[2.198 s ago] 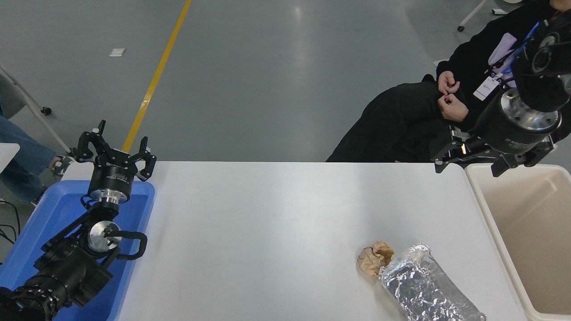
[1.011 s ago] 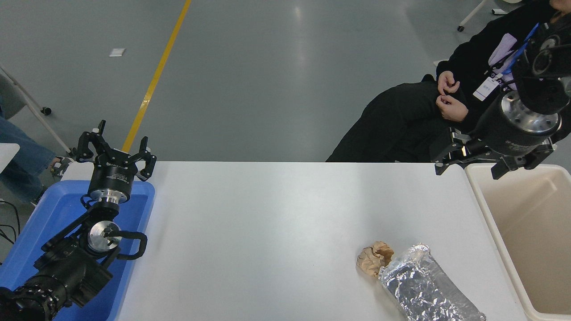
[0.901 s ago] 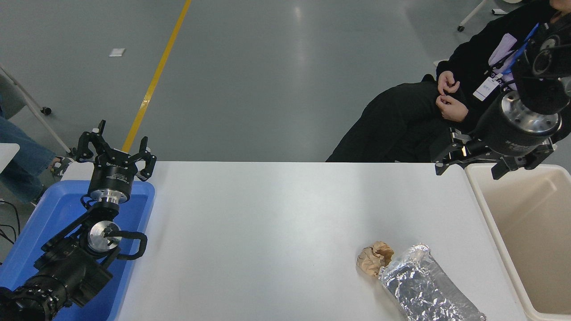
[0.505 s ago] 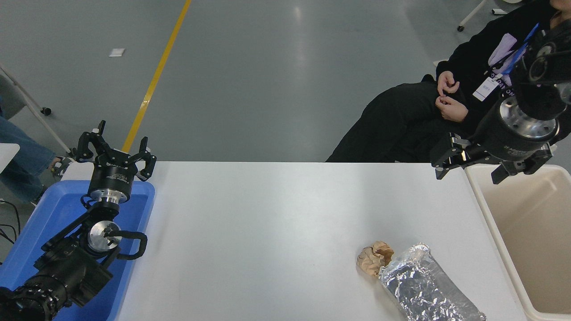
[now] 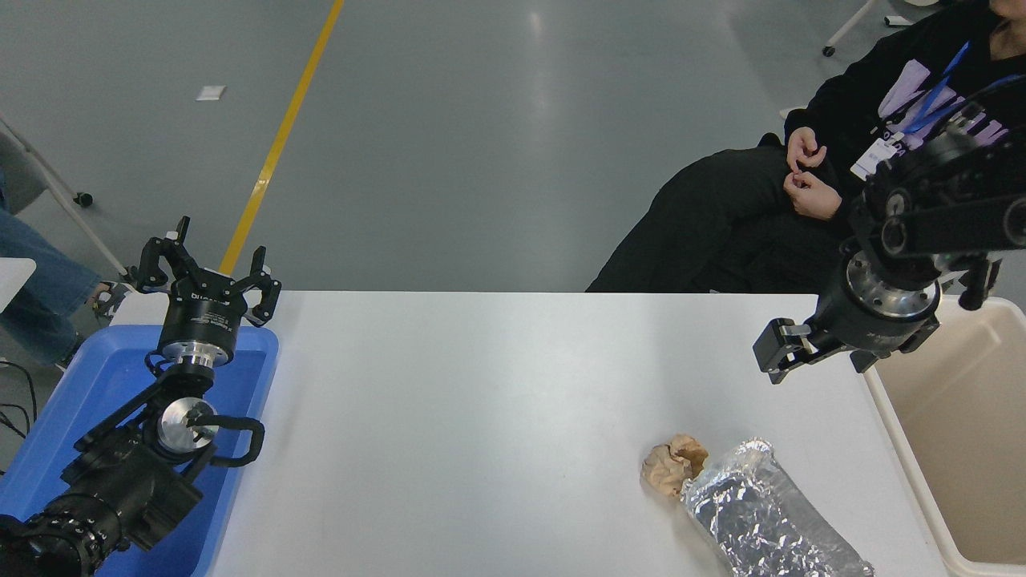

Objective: Pick up foil plate and place in dustbin

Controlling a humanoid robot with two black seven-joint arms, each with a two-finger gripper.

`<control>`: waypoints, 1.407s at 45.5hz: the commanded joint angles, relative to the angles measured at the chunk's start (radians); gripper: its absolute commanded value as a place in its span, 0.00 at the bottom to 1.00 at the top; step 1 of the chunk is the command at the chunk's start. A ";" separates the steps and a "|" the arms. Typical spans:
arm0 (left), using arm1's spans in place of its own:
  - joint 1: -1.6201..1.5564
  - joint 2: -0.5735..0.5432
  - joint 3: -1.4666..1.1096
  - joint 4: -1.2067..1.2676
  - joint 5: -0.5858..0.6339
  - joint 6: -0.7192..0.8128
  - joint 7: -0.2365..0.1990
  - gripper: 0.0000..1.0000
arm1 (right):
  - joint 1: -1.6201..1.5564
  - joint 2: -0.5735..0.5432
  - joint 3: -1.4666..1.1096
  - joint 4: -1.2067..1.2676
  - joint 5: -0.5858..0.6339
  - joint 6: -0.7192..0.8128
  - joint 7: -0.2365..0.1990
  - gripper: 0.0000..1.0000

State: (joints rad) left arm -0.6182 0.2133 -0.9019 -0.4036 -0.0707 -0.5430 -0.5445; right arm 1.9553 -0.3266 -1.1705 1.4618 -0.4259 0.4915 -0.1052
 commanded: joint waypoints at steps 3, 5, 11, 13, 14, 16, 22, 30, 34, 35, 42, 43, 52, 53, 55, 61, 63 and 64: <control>0.000 0.000 0.002 0.000 0.000 0.000 0.000 0.99 | -0.173 -0.052 0.089 -0.001 -0.135 -0.137 0.001 0.92; 0.000 0.000 0.000 0.000 0.000 0.000 0.000 0.99 | -0.200 -0.071 0.110 -0.001 -0.155 -0.148 0.001 0.92; 0.000 0.000 0.000 0.000 0.000 0.000 0.000 0.99 | -0.308 -0.118 0.176 -0.023 -0.261 -0.180 -0.001 0.92; 0.000 0.000 0.000 -0.001 0.000 0.000 0.000 0.99 | -0.341 -0.118 0.183 -0.034 -0.284 -0.189 -0.001 0.92; 0.000 0.000 0.000 -0.001 0.000 0.000 0.000 0.99 | -0.358 -0.118 0.183 -0.035 -0.293 -0.191 0.001 0.91; 0.000 0.000 0.000 0.000 0.000 0.000 0.000 0.99 | -0.394 -0.121 0.183 -0.047 -0.306 -0.202 0.001 0.90; 0.000 0.000 0.000 -0.001 0.000 0.000 0.000 0.99 | -0.528 -0.117 0.184 -0.162 -0.307 -0.251 0.001 0.86; 0.000 0.000 0.000 -0.001 0.000 0.000 0.000 0.99 | -0.657 -0.111 0.187 -0.248 -0.307 -0.320 0.001 0.77; 0.000 0.000 0.000 -0.001 0.000 0.000 0.000 0.99 | -0.682 -0.111 0.187 -0.267 -0.307 -0.324 0.001 0.73; 0.000 0.000 0.000 -0.001 0.000 0.000 0.000 0.99 | -0.687 -0.111 0.187 -0.268 -0.307 -0.324 0.001 0.73; 0.000 0.000 0.000 -0.001 0.000 0.000 0.000 0.99 | -0.697 -0.101 0.187 -0.270 -0.307 -0.324 0.001 0.73; 0.000 0.000 0.000 -0.001 0.000 0.000 0.000 0.99 | -0.700 -0.098 0.187 -0.273 -0.307 -0.324 0.001 0.73; 0.000 0.000 0.000 0.000 0.000 0.000 0.000 0.99 | -0.708 -0.086 0.189 -0.282 -0.301 -0.324 0.001 0.42; 0.000 0.000 0.000 -0.001 0.000 0.000 0.000 0.99 | -0.708 -0.086 0.189 -0.282 -0.300 -0.324 0.001 0.38; 0.000 0.000 0.000 0.000 0.000 0.000 0.000 0.99 | -0.708 -0.086 0.189 -0.281 -0.295 -0.324 -0.001 0.24; 0.000 0.000 0.000 0.000 0.000 0.000 0.000 0.99 | -0.705 -0.091 0.187 -0.281 -0.287 -0.321 -0.001 0.00; 0.000 0.000 0.000 0.000 0.000 0.000 0.000 0.99 | -0.704 -0.092 0.189 -0.281 -0.284 -0.320 -0.001 0.00; 0.000 0.000 0.000 0.000 0.000 0.000 0.000 0.99 | -0.702 -0.094 0.189 -0.281 -0.278 -0.320 -0.001 0.00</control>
State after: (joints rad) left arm -0.6182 0.2132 -0.9020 -0.4041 -0.0705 -0.5431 -0.5446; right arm 1.2571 -0.4175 -0.9826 1.1861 -0.7207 0.1706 -0.1052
